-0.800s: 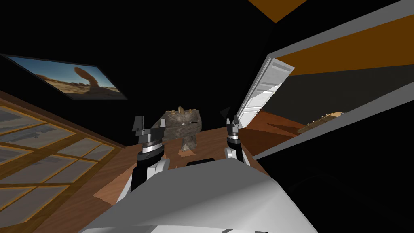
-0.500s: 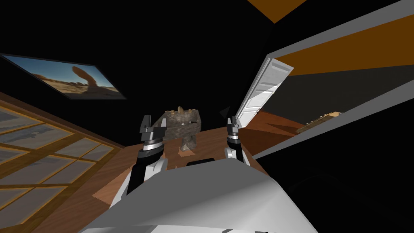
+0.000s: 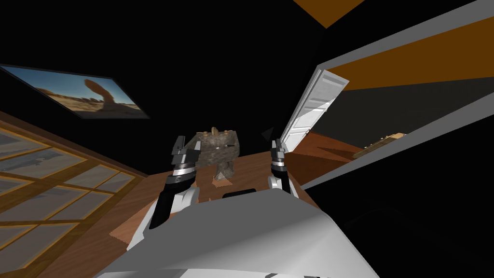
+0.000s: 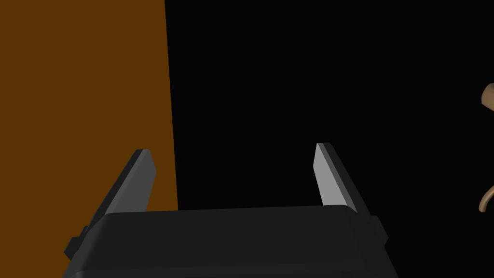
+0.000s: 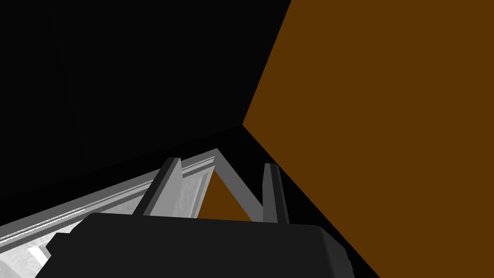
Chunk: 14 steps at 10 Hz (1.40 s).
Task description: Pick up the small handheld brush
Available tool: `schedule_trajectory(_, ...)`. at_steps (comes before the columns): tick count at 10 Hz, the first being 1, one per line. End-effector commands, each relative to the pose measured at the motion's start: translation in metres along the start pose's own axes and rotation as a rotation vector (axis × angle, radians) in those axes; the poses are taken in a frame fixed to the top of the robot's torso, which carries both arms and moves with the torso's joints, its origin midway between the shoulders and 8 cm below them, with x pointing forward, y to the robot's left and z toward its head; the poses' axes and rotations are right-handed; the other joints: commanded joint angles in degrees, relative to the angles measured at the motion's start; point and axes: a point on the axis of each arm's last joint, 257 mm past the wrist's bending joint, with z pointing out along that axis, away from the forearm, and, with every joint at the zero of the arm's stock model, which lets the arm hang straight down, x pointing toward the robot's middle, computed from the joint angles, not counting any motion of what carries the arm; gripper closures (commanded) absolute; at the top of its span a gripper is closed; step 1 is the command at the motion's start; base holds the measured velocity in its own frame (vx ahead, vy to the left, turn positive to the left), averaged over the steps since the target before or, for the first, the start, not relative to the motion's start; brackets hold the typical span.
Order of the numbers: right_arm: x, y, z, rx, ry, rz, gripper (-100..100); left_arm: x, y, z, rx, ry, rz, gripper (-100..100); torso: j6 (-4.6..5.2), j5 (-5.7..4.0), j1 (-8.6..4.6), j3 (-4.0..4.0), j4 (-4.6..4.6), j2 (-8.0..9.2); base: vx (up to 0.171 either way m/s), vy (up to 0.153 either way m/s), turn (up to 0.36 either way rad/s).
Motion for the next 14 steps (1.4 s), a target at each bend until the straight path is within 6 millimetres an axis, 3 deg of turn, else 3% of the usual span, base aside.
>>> schedule_trajectory(1, 0.0, 0.0, 0.0, 0.0, 0.0, 0.0, 0, -0.002, 0.006, 0.003, -0.034, 0.001, -0.007, -100, 0.0, 0.0, 0.0, 0.0, 0.0, 0.0, -0.003, -0.019, -0.008)
schedule_trajectory(14, 0.0, 0.0, 0.0, 0.0, 0.0, 0.0, 0, -0.013, 0.05, 0.015, -0.252, -0.037, -0.049, -100, 0.0, -0.01, -0.04, -0.01, -0.01, -0.02, -0.001, -0.019, -0.005)
